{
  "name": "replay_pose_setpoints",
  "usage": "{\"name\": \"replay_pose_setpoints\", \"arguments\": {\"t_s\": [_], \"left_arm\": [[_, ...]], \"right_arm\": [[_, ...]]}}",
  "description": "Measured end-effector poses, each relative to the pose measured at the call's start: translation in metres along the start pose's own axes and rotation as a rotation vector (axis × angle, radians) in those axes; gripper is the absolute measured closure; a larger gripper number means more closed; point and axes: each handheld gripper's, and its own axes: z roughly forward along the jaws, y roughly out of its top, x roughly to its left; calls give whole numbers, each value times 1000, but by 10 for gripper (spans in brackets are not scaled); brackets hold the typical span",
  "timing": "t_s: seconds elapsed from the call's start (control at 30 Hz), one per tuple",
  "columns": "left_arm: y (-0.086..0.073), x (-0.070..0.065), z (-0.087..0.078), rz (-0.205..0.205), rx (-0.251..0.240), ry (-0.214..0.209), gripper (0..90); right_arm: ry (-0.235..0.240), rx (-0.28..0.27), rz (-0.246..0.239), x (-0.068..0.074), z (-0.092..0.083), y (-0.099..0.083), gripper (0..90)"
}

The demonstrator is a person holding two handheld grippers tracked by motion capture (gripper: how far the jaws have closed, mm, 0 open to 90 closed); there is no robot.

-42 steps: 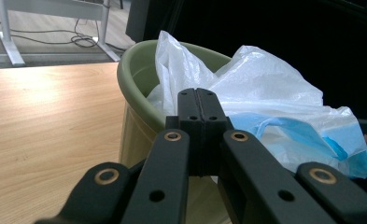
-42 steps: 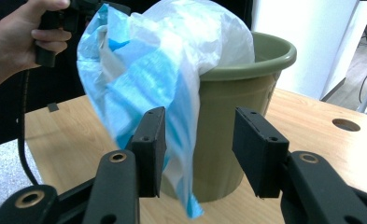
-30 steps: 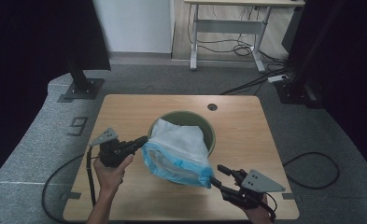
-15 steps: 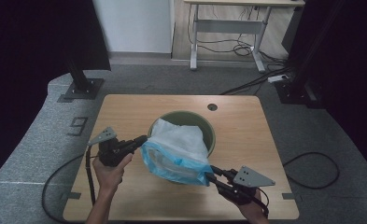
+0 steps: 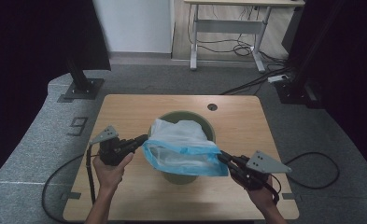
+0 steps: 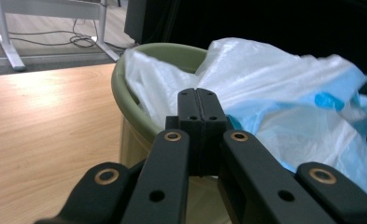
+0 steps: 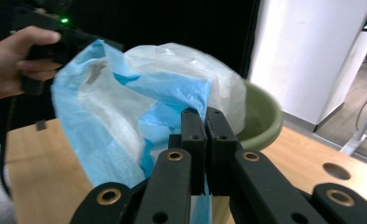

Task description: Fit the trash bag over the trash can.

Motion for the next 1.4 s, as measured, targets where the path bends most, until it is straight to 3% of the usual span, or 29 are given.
{"name": "replay_pose_setpoints", "arguments": {"t_s": [0.1, 0.13, 0.17, 0.2, 0.27, 0.33, 0.53, 0.63, 0.73, 0.9, 1.07, 1.13, 1.2, 1.4], "left_arm": [[5, -2, -3, 24, -1, -11, 900], [9, -6, -7, 55, -7, -8, 841], [9, -6, -7, 55, -7, -8, 799], [14, -11, -12, 94, -6, -10, 749], [17, -14, -14, 112, -6, -11, 715], [22, -22, -18, 136, -12, -14, 585], [31, -38, -14, 181, 13, -50, 437], [35, -44, -11, 200, 23, -50, 411], [43, -50, -1, 235, 65, -43, 408], [43, -48, 18, 249, 151, -23, 394], [38, -43, 26, 251, 172, 9, 406], [34, -43, 29, 276, 192, 56, 447], [32, -43, 32, 295, 210, 68, 484], [29, -44, 37, 309, 245, 56, 761]], "right_arm": [[-8, 6, -4, -6, 7, 7, 871], [-13, 21, -12, -10, 14, 13, 873], [-13, 21, -12, -10, 14, 13, 873], [-15, 37, -23, -12, 21, 17, 874], [-15, 43, -29, -12, 24, 18, 875], [-13, 64, -34, -14, 30, 19, 875], [-13, 78, -26, -17, 32, 19, 875], [-14, 80, -28, -17, 32, 20, 875], [-18, 71, -25, -18, 31, 20, 875], [-18, 66, -18, -19, 30, 20, 874], [-15, 63, -11, -20, 30, 19, 874], [-15, 61, -4, -22, 30, 19, 874], [-19, 60, -1, -23, 29, 19, 875], [-22, 54, 12, -24, 29, 19, 874]]}}
